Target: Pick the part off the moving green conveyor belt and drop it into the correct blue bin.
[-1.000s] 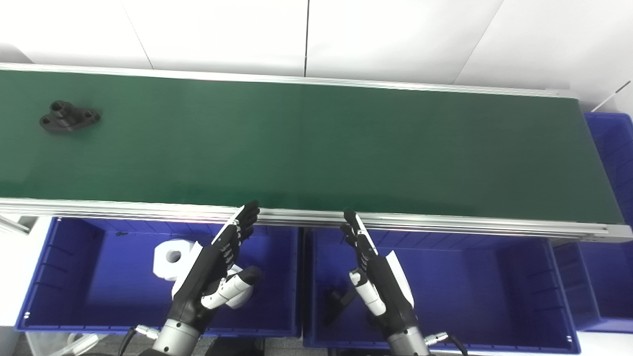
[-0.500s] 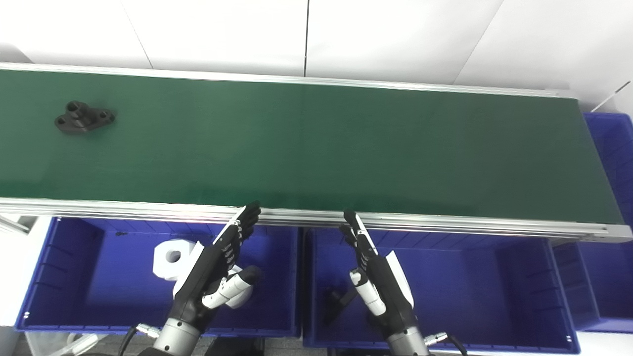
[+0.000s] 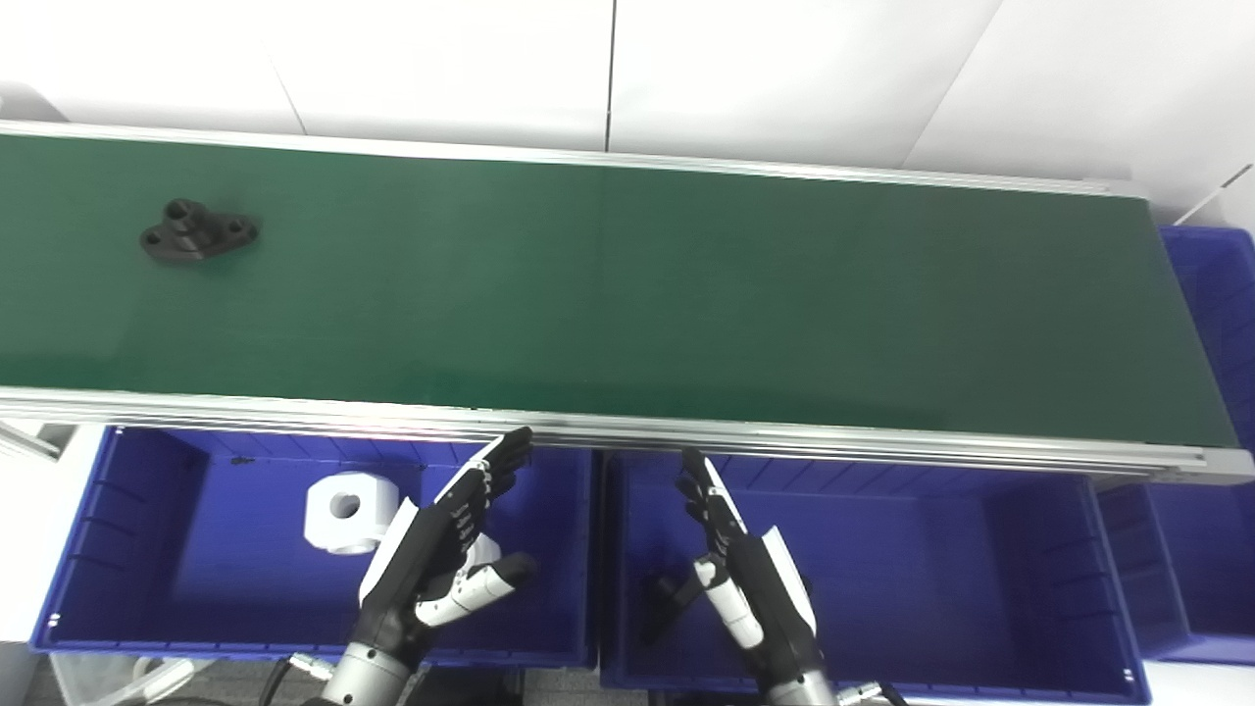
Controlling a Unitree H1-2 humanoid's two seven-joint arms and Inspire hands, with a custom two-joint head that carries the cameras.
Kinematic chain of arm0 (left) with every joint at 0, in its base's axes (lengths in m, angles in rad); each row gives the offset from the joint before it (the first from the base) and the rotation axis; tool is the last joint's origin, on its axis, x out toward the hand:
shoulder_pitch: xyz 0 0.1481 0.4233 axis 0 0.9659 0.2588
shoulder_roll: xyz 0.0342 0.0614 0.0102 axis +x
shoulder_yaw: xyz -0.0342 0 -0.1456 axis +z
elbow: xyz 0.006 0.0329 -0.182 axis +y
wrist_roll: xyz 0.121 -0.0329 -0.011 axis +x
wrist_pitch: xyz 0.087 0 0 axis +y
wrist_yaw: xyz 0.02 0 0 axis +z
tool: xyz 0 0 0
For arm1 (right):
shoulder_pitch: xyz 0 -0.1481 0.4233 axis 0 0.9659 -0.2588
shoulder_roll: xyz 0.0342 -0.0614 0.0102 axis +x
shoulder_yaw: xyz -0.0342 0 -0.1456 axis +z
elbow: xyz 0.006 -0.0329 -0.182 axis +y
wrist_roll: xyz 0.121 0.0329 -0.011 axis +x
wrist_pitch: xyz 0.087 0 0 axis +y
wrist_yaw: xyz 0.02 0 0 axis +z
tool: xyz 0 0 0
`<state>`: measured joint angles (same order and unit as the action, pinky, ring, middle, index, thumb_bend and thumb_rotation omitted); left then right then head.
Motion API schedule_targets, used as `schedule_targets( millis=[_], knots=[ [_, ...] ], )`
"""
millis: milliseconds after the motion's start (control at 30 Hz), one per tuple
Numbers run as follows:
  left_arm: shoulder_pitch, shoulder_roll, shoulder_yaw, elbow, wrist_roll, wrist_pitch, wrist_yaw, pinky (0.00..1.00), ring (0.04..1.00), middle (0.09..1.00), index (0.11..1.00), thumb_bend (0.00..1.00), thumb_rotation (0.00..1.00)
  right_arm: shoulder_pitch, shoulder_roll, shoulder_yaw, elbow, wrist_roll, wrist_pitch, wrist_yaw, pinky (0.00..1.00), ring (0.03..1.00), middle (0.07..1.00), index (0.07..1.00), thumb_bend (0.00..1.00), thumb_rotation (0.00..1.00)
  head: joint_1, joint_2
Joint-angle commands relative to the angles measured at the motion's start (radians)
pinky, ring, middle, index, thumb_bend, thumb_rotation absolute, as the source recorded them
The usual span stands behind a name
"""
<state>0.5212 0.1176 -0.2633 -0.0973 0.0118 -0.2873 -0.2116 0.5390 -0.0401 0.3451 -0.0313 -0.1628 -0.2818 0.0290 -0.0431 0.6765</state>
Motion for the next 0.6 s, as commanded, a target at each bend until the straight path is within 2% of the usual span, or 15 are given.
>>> schedule_targets(
  millis=[0, 133, 400, 567],
  knots=[
    [-0.006, -0.014, -0.007, -0.010, 0.016, -0.049, 0.009, 0.91, 0.919, 0.901, 0.869, 0.83, 0.59, -0.008, 0.002, -0.004, -0.009, 0.012, -0.071, 0.004, 0.98, 0.984, 1.000, 0.993, 0.93, 1.00, 0.004, -0.002],
    [-0.018, -0.024, -0.011, 0.000, 0.046, -0.037, 0.016, 0.90, 0.908, 0.899, 0.862, 0.81, 0.58, -0.026, -0.006, -0.016, 0.009, 0.021, -0.095, 0.007, 0.98, 0.983, 1.000, 0.997, 0.94, 1.00, 0.037, -0.023],
    [-0.059, -0.050, -0.014, 0.077, 0.072, -0.081, 0.031, 0.86, 0.895, 0.892, 0.845, 0.82, 0.56, -0.055, -0.030, -0.029, 0.038, 0.022, -0.157, 0.008, 0.95, 0.975, 1.000, 1.000, 0.90, 0.95, 0.088, -0.049],
    [-0.080, -0.049, -0.014, 0.103, 0.093, -0.089, 0.041, 0.83, 0.888, 0.892, 0.849, 0.81, 0.54, -0.072, -0.033, -0.039, 0.065, 0.028, -0.166, 0.011, 0.97, 0.973, 1.000, 1.000, 0.94, 0.92, 0.098, -0.064]
  ],
)
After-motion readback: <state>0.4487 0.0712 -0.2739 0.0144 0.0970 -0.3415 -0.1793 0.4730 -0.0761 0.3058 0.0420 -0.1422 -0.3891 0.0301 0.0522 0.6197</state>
